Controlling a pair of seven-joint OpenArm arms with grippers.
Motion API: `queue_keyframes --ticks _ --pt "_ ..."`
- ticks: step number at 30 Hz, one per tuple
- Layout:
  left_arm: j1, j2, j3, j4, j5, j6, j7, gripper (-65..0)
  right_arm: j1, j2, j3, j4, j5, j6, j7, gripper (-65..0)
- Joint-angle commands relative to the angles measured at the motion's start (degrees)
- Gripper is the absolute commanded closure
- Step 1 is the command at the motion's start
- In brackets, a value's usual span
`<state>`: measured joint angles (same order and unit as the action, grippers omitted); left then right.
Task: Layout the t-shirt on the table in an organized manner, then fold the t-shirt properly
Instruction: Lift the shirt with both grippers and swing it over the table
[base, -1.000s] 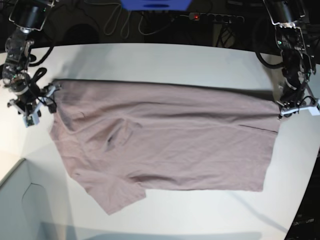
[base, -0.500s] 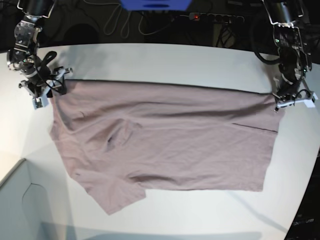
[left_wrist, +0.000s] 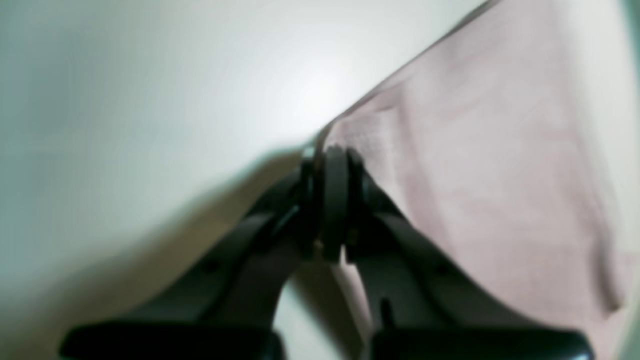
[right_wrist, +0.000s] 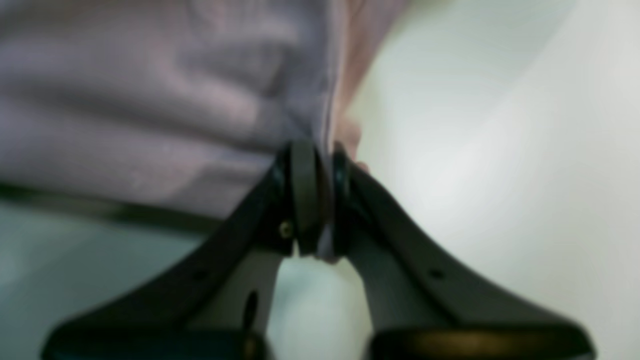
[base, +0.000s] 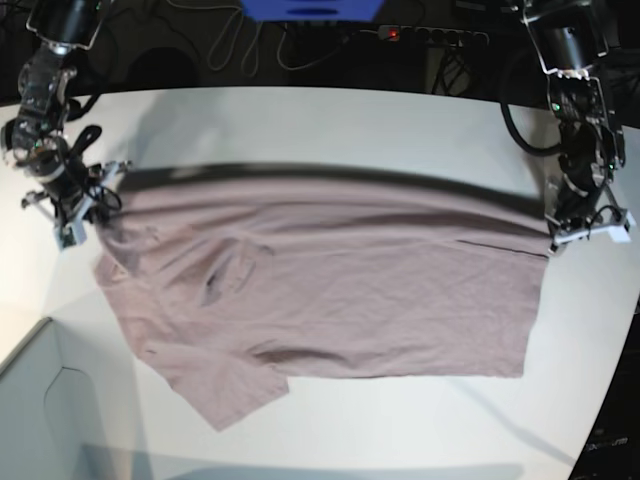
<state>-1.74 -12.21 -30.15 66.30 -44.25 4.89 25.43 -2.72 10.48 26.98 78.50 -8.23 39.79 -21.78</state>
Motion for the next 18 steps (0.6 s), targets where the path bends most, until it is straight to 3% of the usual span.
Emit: queue_keyframes --ticks 1,6,14,18 --pt "-2.7 -1.0 -0.1 0.8 0.0 0.1 -0.2 0.0 3.4 1.3 0.2 1.5 1.0 0.2 1.8 0.0" --pt "-12.9 -1.0 -0.1 0.2 0.1 0.2 5.2 0.0 16.1 4.0 -2.0 1.2 1.0 0.2 -3.4 0.0" --pt "-28.5 -1.1 3.9 -3.5 0.1 0.3 5.2 0.0 33.6 6.3 -9.3 1.1 0.9 0.2 -8.3 0.0" --pt "-33.6 -1.1 3.8 -5.5 0.1 0.3 5.2 0.0 38.2 7.1 -11.0 1.2 0.9 0.2 -10.3 0.0"
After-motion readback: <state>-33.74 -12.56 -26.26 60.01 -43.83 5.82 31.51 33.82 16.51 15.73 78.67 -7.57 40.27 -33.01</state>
